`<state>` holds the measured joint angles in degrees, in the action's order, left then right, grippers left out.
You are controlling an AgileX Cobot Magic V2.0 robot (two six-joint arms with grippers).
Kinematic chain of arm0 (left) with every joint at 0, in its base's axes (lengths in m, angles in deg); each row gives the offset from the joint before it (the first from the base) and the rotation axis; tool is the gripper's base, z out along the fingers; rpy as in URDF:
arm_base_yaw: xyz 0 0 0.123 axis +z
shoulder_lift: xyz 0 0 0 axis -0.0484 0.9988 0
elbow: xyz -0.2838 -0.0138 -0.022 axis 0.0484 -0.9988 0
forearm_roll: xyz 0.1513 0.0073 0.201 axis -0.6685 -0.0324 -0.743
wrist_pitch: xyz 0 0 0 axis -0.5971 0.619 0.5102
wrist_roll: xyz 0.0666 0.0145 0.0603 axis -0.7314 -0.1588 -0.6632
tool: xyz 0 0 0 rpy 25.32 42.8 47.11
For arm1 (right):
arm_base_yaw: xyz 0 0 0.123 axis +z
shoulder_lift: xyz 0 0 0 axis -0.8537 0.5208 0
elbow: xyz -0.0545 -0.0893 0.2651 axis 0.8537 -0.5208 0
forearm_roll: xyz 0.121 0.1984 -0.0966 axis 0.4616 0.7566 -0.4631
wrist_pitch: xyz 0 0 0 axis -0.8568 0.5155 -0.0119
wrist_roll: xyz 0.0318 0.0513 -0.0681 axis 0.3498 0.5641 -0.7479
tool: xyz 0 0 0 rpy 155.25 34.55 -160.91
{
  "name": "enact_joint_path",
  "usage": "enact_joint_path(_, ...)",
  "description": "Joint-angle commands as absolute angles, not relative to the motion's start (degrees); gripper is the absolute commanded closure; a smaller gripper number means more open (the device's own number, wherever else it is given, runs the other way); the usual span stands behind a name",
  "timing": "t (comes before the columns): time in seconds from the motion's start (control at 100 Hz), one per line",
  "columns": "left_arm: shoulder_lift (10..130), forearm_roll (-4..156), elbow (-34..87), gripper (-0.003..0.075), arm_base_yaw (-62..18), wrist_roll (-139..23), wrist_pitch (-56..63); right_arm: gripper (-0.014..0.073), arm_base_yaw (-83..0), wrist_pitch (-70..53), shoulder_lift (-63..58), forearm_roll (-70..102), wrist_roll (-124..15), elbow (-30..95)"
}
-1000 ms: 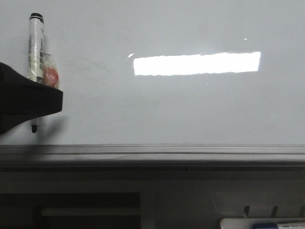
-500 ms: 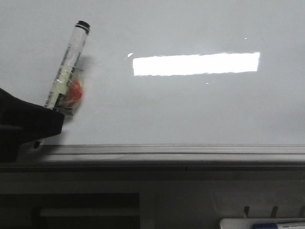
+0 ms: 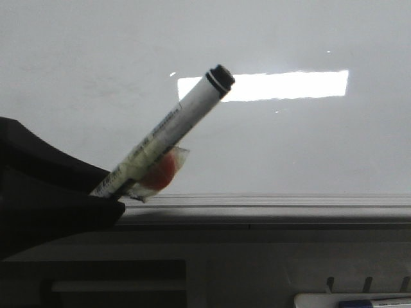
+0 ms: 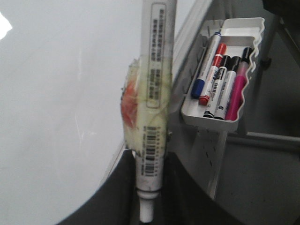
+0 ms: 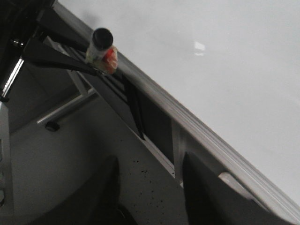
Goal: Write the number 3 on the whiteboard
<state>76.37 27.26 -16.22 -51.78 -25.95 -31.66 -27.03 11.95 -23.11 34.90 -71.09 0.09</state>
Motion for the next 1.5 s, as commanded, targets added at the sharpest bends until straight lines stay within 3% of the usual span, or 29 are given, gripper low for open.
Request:
enact_joint_path(0.0, 75.96, 24.8, -14.9, 0.0741, -51.78, -25.74, -36.18, 0.0308, -23.8, 6.9, -18.09, 36.52, -73.99, 4.13)
enact_joint_path(0.22, 75.96, 22.93, -14.9, 0.0741, -51.78, -25.74, -36.39, 0.0308, -15.51, -2.25, -8.25, 36.01, -76.79, 10.51)
enact_joint_path(0.52, 75.96, 22.29, -14.9, 0.0741, -51.78, -25.77, -36.52, 0.0309, -11.36, 0.11, 1.84, 35.93, -77.14, 16.24)
enact_joint_path(1.03, 75.96, 22.18, -14.9, 0.0741, -51.78, -25.87, -38.97, 0.0323, -10.21, 3.86, 4.36, 35.65, -77.14, 17.73)
enact_joint_path(1.121, 75.96, 21.57, -14.9, 0.0741, -51.78, -25.87, -38.97, 0.0403, -10.21, 3.86, 4.36, 35.65, -77.14, 17.73)
enact_joint_path(1.261, 75.96, 21.22, -14.9, 0.0741, -51.78, -25.87, -38.97, 0.0665, -10.21, 3.05, 4.36, 35.65, -77.14, 17.73)
enact_joint_path(1.421, 75.96, 21.48, -14.9, 0.0736, -51.78, -25.87, -39.09, 0.0654, -10.21, 2.33, 4.36, 35.65, -77.14, 17.73)
enact_joint_path(1.491, 75.96, 21.48, -14.9, 0.068, -51.78, -25.87, -39.54, 0.0654, -10.21, 2.1, 4.36, 35.65, -77.14, 17.73)
